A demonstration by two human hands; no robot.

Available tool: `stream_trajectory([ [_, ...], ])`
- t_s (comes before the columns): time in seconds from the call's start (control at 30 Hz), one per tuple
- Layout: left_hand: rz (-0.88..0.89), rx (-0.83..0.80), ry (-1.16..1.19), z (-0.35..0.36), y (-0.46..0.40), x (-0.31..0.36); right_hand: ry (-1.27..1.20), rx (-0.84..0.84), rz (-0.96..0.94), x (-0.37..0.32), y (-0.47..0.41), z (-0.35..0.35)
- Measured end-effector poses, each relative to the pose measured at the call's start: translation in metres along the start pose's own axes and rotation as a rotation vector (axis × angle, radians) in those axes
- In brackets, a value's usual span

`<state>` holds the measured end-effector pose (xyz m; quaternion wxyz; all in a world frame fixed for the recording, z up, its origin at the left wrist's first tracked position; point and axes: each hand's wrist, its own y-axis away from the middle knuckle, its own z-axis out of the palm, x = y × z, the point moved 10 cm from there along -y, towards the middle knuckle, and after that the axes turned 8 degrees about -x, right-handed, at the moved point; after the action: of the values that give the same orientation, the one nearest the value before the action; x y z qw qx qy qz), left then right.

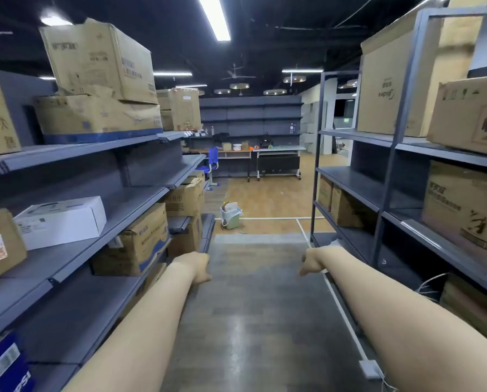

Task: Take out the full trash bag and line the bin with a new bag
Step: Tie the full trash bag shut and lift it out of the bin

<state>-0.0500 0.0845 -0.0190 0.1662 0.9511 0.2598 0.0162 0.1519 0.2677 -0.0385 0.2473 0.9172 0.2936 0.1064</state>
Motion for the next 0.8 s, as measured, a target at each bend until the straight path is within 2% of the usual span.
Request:
stream_trajectory([
  [0.4, 0.02, -0.003, -0.019, -0.047, -0.111, 0.015, 0.003, -0.025, -0.043, 0.001, -0.104, -0.065],
  [0.63, 0.0, 0.03, -0.015, -0.081, -0.195, -0.03, -0.021, -0.021, -0.057, -0.037, -0.183, -0.117],
  [0.8, -0.016, 0.102, -0.086, -0.113, -0.257, -0.06, -0.127, 0.054, -0.096, -0.063, -0.238, -0.165],
])
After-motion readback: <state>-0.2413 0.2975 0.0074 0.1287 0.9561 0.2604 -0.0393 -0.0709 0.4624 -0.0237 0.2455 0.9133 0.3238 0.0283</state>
